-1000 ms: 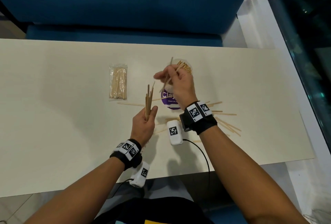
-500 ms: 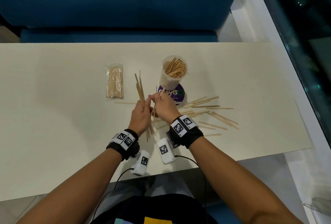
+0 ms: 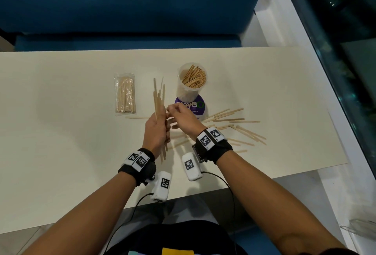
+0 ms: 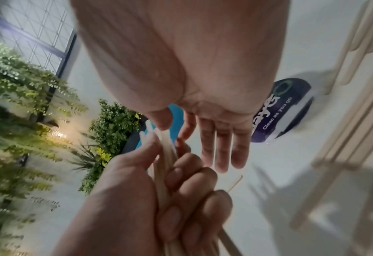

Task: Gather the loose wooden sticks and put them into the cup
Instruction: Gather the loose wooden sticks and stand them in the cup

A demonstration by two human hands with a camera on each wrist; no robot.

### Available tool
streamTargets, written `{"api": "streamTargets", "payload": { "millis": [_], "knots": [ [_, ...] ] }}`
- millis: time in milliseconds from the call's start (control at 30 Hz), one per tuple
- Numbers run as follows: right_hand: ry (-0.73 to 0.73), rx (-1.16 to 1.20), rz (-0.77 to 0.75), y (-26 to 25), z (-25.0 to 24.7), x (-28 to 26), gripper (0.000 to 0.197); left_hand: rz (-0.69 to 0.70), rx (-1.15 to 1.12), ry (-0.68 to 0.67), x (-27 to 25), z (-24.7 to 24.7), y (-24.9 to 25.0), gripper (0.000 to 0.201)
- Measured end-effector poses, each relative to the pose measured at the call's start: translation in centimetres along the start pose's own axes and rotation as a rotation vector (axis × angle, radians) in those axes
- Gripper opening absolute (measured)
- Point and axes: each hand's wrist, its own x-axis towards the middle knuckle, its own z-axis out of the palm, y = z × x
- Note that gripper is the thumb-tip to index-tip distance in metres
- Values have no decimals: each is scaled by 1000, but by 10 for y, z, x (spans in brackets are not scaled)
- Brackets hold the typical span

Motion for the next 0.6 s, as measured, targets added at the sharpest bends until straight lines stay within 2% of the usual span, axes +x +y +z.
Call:
{"api": "streamTargets", "payload": {
  "millis": [100,200,267,367,600],
  "knots": [
    [77,175,96,14,-4,-14,35,105,-17,75,1,1,12,47],
    [-33,513,436,34,3,-29,51,186,-107,123,3,11,25,48],
    [-94,844,570,39,7,-38,53,227,-150,122,1,21,30,51],
    [-65,1174,535,31,7,-39,35,302,-116,152,-3,30,28,50],
    [10,1262,512,22,7,-38,29,471,-31,159,-8,33,33,45]
  ]
}}
